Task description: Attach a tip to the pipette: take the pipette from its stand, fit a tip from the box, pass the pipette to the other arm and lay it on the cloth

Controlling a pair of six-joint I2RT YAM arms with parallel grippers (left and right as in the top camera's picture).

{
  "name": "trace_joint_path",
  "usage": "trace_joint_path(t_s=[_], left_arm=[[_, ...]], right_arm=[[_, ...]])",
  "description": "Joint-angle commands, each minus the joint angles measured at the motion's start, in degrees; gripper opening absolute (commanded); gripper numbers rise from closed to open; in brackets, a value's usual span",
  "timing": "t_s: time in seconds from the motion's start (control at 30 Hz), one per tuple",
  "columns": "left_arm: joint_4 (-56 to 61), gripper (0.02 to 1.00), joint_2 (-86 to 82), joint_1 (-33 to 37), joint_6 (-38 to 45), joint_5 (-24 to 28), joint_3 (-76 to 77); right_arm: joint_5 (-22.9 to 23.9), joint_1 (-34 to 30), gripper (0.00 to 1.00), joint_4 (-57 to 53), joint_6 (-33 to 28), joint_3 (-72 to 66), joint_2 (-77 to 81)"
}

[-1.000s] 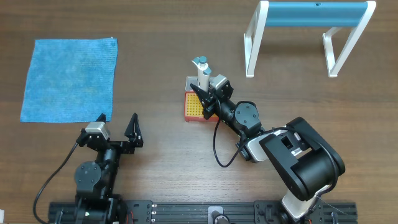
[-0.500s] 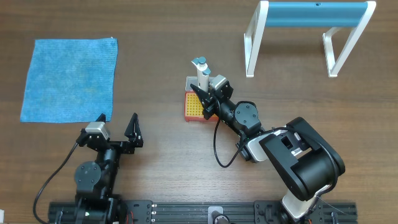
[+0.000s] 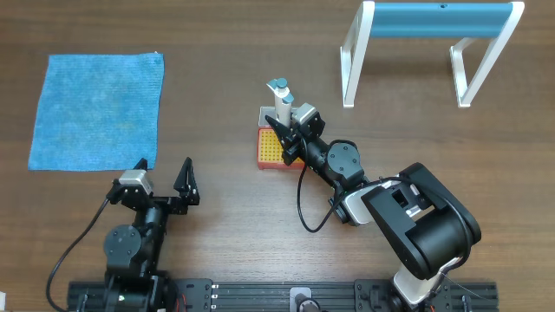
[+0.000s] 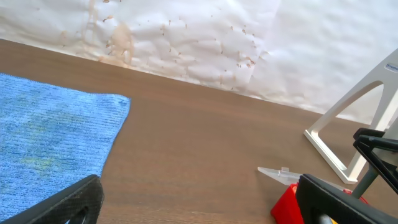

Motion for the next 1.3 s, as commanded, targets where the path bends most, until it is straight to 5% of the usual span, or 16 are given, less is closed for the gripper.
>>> trace_joint_path(t_s=[0.03, 1.3], left_arm=[[-0.31, 0.996, -0.48, 0.28, -0.28, -0.61, -0.15], [-0.31, 0.998, -0.48, 0.28, -0.28, -0.61, -0.15]], right_arm=[[0.5, 0.13, 0.08, -0.09, -0.46, 1.18, 0.79], [0.48, 0.2, 0.08, -3.26, -0.46, -2.34, 6.12]])
